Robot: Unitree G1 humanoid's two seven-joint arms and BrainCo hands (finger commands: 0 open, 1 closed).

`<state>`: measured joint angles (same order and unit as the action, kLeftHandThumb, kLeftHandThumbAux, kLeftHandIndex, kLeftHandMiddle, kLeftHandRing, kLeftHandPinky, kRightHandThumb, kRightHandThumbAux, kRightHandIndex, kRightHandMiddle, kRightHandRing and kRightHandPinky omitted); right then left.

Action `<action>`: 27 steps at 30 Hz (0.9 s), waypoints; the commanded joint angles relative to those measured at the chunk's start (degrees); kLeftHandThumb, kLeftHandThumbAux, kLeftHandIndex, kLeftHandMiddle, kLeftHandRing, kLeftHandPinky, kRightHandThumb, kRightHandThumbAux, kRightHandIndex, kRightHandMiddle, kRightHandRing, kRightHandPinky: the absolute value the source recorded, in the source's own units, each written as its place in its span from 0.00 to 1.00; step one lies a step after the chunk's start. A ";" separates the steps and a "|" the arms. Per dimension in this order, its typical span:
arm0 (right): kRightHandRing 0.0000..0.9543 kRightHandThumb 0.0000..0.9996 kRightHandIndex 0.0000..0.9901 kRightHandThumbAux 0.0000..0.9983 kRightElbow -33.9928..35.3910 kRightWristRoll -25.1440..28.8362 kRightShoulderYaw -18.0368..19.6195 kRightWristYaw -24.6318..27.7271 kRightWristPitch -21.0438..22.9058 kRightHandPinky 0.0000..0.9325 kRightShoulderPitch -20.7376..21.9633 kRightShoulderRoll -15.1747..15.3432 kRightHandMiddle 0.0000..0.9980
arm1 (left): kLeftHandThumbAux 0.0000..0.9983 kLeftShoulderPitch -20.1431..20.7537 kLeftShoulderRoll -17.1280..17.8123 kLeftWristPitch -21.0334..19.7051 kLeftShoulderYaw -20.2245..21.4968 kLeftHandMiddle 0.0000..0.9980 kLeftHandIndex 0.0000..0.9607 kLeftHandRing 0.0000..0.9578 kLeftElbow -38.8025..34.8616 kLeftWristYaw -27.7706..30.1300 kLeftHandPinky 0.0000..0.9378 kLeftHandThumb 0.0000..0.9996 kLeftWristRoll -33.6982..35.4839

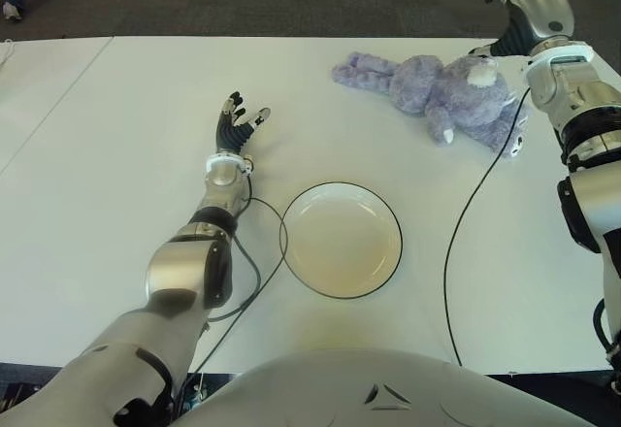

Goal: Put the doll into the plate.

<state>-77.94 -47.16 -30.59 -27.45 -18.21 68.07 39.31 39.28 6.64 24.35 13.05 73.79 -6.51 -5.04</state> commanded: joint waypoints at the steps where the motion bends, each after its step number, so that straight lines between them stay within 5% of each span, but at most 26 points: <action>1: 0.00 0.13 0.25 0.74 -0.62 0.40 0.16 1.90 1.01 0.00 -2.20 0.08 0.10 | 0.66 -6.70 -2.64 -7.54 0.48 0.09 0.05 0.11 4.78 0.26 0.14 0.00 0.17; 6: 0.00 0.19 0.25 0.73 -1.37 4.38 3.43 4.19 2.73 0.00 -8.81 -2.78 0.09 | 0.60 -6.59 -2.70 -8.02 1.61 0.10 0.06 0.11 4.81 0.66 0.15 0.00 1.20; 27: 0.02 0.32 0.24 0.76 -1.72 9.06 8.07 8.09 7.19 0.00 -13.49 -11.52 0.07 | 0.52 -6.91 -2.55 -8.45 1.89 0.13 0.08 0.13 4.90 -0.23 0.14 0.00 0.21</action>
<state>-78.82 -38.72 -22.80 -21.13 -11.87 58.05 30.61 39.38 6.41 24.31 14.94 73.79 -6.52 -4.52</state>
